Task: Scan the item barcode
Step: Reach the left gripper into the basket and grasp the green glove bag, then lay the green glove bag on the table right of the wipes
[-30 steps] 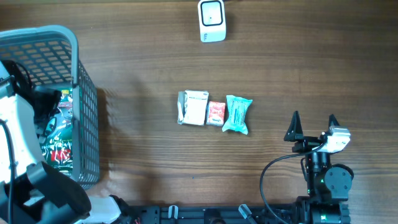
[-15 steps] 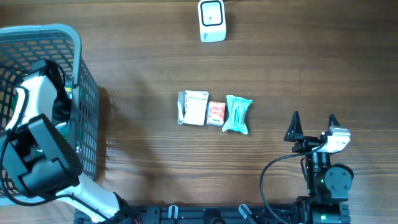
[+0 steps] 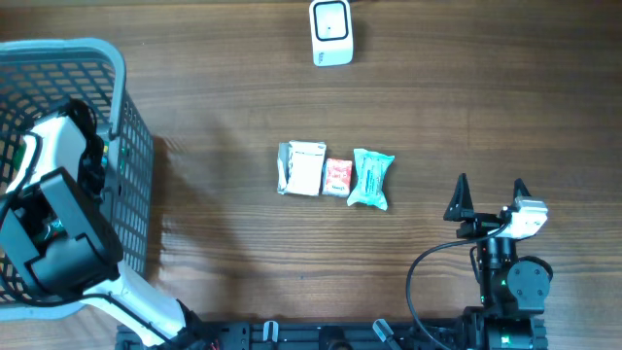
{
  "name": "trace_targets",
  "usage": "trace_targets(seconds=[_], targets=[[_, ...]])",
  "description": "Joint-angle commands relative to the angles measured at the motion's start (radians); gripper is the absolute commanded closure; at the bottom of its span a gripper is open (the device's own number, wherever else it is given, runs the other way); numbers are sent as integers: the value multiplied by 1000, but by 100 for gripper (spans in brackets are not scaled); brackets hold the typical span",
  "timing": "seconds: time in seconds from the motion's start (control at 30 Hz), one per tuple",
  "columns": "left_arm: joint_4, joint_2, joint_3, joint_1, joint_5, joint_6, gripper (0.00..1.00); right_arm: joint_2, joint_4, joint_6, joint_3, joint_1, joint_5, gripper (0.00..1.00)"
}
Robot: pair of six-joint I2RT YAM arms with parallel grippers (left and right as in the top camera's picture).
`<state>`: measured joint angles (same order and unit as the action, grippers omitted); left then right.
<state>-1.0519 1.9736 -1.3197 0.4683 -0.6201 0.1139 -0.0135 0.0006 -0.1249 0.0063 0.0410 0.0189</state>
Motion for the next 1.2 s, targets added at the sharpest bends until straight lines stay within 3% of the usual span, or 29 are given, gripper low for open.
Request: trace_targets(seconds=[0.0,0.1,0.13,0.17,0.2,0.23,0.47,0.57,0.7,0.83,1.0,1.17], targets=[[161,134,138,34,148,59,0,6,6,20,-1,3,-13,0],[338,134,245,34,288,58,4,6,6,20,-1,3,-13,0],[387,134,275,34,345,57,27,6,6,20,-1,3,-13,0],[413,134,287,34,375,51,61,6,6,20,-1,3,-13,0],[424,134,288,34,402,51,88,6,6,20,-1,3,-13,0],[428,134,288,34,420,51,96,6,5,20,-1,3,-13,0],[333,69,271,33,433,51,96,6,6,20,-1,3,-13,0],[295,-112,242,33,540,51,96,6,6,20,-1,3,-13,0],[335,-464,233,33,797,55,96,6,6,20,-1,3,-13,0],[338,-679,233,34,798,84,96,6,6,20,-1,3,-13,0],[353,-899,233,34,794,216,96,6,6,20,-1,3,-13,1],[451,-1213,233,34,612,299,96,6,6,20,-1,3,-13,0]])
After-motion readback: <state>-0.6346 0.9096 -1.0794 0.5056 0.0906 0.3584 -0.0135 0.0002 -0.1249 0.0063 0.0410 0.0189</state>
